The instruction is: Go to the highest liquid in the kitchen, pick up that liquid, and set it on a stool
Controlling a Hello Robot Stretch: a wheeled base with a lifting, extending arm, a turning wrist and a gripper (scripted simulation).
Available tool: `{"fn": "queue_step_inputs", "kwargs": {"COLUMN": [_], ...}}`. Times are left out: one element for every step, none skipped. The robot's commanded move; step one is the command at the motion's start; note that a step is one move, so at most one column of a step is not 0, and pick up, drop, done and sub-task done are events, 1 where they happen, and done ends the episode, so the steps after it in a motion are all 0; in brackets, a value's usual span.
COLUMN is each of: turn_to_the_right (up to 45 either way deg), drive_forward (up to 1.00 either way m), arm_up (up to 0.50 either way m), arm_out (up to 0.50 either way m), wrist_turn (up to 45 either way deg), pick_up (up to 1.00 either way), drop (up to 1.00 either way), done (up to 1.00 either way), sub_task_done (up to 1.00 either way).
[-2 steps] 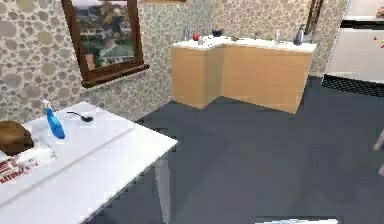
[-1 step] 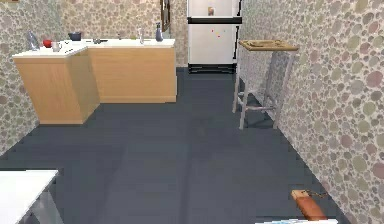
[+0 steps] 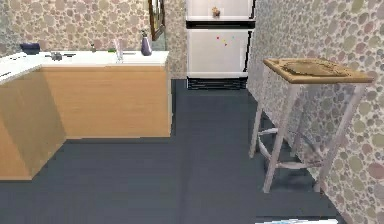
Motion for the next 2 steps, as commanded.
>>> {"fn": "queue_step_inputs", "kwargs": {"turn_to_the_right": [0.0, 6.0], "drive_forward": [1.00, 0.00], "arm_up": [0.00, 0.00], "arm_out": [0.00, 0.00], "wrist_turn": [0.0, 0.0], "pick_up": [0.00, 0.00], "drop": [0.00, 0.00], "done": [0.00, 0.00], "sub_task_done": [0.00, 0.00]}}
